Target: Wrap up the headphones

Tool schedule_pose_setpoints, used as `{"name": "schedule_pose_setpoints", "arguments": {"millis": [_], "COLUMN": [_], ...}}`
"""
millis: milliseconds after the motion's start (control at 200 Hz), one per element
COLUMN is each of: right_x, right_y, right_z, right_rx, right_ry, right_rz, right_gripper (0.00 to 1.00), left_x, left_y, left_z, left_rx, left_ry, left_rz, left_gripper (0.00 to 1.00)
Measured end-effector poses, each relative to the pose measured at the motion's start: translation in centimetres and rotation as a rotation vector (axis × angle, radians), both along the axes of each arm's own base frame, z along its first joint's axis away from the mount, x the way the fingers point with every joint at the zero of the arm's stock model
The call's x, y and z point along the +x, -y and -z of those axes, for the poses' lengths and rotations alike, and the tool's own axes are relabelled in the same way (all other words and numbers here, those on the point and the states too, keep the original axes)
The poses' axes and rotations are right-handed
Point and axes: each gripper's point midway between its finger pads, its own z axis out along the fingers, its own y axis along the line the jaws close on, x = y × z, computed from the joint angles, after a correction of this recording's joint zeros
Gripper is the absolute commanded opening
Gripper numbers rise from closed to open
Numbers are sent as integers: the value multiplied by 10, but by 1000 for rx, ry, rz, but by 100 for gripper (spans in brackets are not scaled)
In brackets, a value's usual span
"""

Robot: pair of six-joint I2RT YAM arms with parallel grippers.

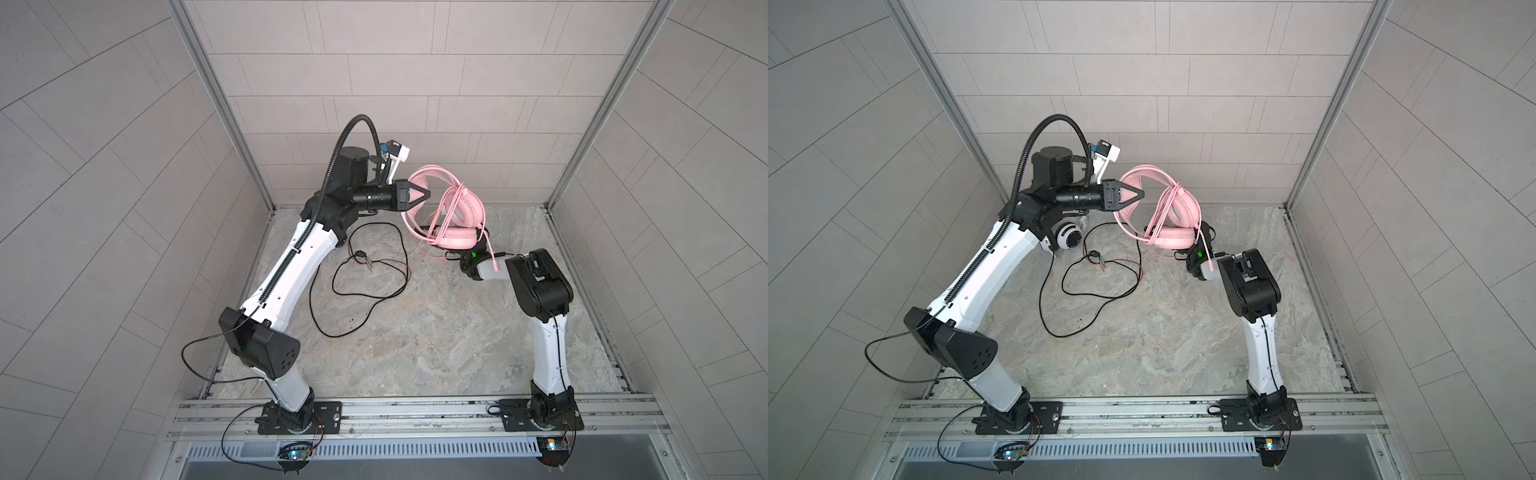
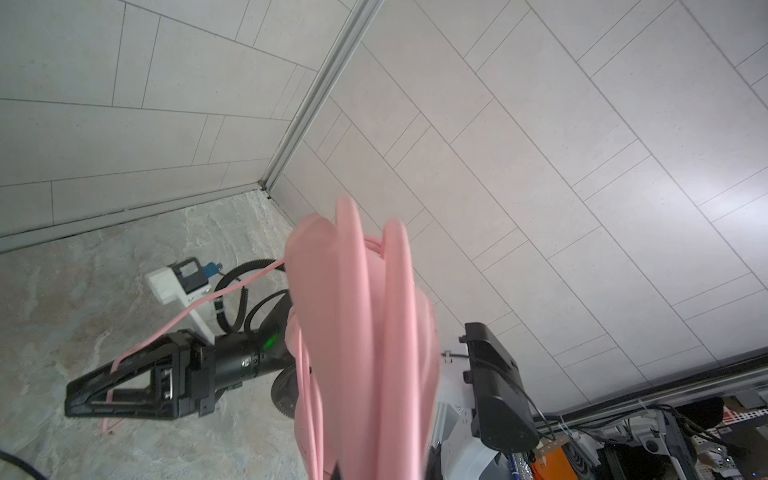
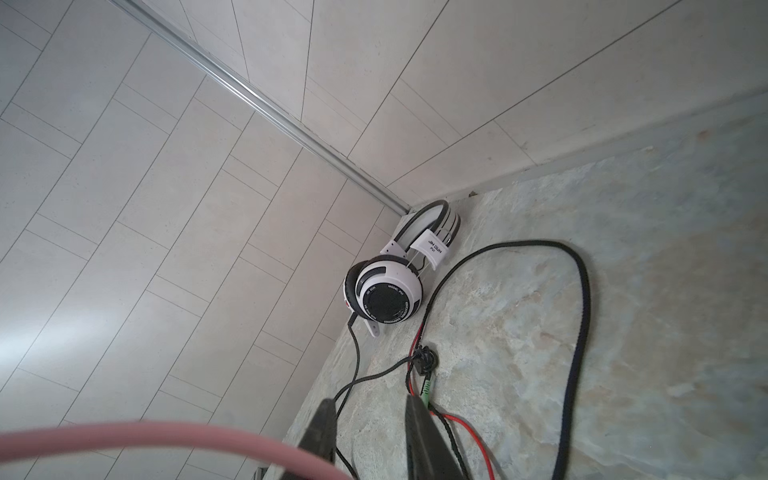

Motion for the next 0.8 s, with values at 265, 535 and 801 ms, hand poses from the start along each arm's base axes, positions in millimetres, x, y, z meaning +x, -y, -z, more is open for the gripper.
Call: {"name": "schedule_pose_setpoints", "arguments": {"millis": [265, 535, 801], "right_x": [-13, -33, -72], "right_y": [-29, -45, -52], "right_z": [5, 0, 17], "right_rx": [32, 139, 163], "right_ry": [0, -22, -107], "right_rz": [-38, -55, -47], "right_gripper": [7, 5, 5], "left_x": [12, 37, 70], "left_y": [-1, -10, -30], "left_z": [-18, -14, 1], "left_rx": [-90, -175, -239], "left_ry": [21, 11, -10], "left_rz": [-60, -183, -374], "left_gripper": [0, 0, 0]}}
